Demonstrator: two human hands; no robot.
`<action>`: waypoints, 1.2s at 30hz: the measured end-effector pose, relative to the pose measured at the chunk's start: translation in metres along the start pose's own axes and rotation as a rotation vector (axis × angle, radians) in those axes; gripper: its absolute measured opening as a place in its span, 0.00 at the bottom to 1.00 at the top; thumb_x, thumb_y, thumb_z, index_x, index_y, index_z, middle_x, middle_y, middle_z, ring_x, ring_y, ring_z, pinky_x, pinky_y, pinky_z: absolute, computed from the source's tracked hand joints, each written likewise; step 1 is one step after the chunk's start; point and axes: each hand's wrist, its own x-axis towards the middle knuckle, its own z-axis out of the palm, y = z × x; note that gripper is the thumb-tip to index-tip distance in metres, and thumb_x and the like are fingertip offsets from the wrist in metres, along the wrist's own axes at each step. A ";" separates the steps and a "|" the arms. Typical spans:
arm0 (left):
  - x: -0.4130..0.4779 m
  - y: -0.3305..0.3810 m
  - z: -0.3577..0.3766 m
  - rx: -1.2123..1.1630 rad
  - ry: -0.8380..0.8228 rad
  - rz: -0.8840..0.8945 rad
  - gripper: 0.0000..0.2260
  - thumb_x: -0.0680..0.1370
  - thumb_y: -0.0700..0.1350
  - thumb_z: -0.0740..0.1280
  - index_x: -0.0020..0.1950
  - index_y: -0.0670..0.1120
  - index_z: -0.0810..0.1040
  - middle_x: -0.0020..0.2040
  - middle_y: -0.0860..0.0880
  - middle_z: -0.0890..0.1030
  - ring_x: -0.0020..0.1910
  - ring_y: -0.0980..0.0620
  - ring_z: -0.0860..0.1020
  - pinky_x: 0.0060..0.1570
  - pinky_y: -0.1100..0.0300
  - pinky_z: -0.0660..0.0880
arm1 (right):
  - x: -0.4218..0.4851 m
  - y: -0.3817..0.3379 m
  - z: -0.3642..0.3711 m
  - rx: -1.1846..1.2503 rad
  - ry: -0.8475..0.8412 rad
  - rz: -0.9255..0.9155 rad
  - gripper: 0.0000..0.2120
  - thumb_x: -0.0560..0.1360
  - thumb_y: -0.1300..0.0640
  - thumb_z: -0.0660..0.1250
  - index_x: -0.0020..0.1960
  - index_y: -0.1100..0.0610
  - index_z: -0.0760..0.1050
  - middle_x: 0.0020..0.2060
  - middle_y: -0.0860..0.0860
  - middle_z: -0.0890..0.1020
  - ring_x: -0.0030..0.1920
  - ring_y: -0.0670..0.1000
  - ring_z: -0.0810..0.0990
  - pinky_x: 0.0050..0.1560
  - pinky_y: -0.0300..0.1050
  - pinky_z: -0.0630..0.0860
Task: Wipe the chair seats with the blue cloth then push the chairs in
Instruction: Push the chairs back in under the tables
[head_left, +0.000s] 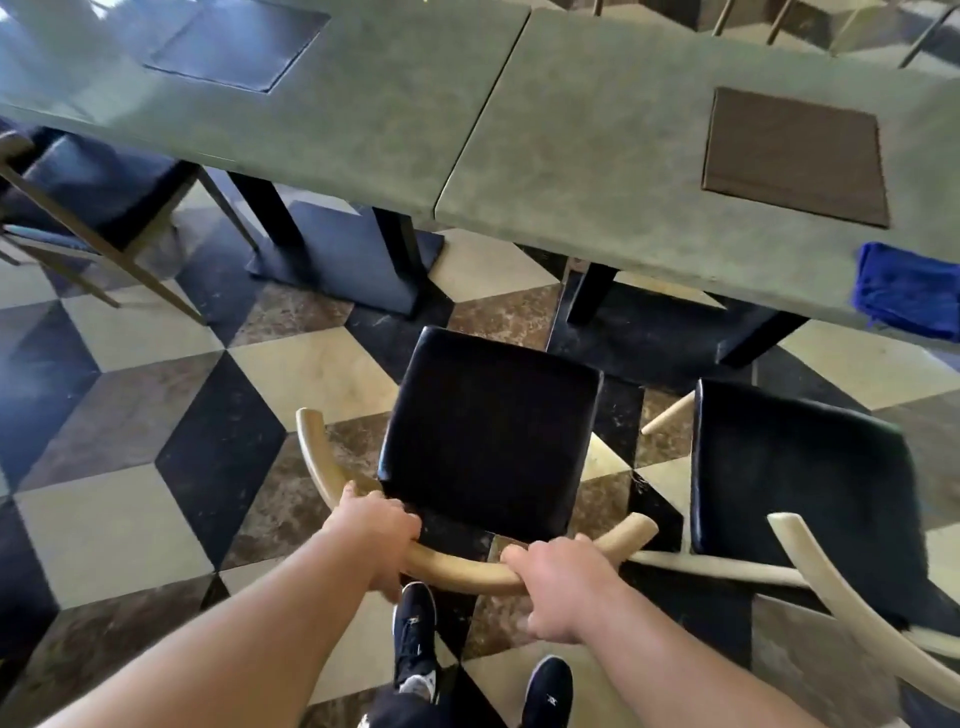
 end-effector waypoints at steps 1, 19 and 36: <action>0.006 -0.005 0.003 0.024 0.066 0.032 0.28 0.76 0.61 0.74 0.73 0.57 0.73 0.66 0.52 0.80 0.68 0.45 0.77 0.76 0.35 0.61 | 0.002 0.001 -0.002 0.007 0.009 0.019 0.19 0.71 0.46 0.71 0.58 0.46 0.69 0.40 0.46 0.77 0.42 0.56 0.79 0.57 0.60 0.75; 0.055 -0.123 -0.155 0.184 0.335 0.149 0.11 0.79 0.44 0.70 0.59 0.56 0.78 0.52 0.55 0.80 0.53 0.49 0.81 0.54 0.52 0.72 | 0.085 0.056 -0.165 0.035 0.240 0.136 0.17 0.73 0.59 0.71 0.39 0.43 0.65 0.35 0.43 0.74 0.34 0.45 0.71 0.38 0.48 0.69; 0.189 -0.180 -0.270 0.151 0.346 0.131 0.11 0.79 0.48 0.70 0.60 0.59 0.79 0.45 0.58 0.75 0.48 0.52 0.80 0.54 0.52 0.73 | 0.208 0.166 -0.276 -0.103 0.220 0.024 0.08 0.76 0.58 0.66 0.48 0.47 0.71 0.36 0.45 0.73 0.40 0.54 0.77 0.42 0.53 0.72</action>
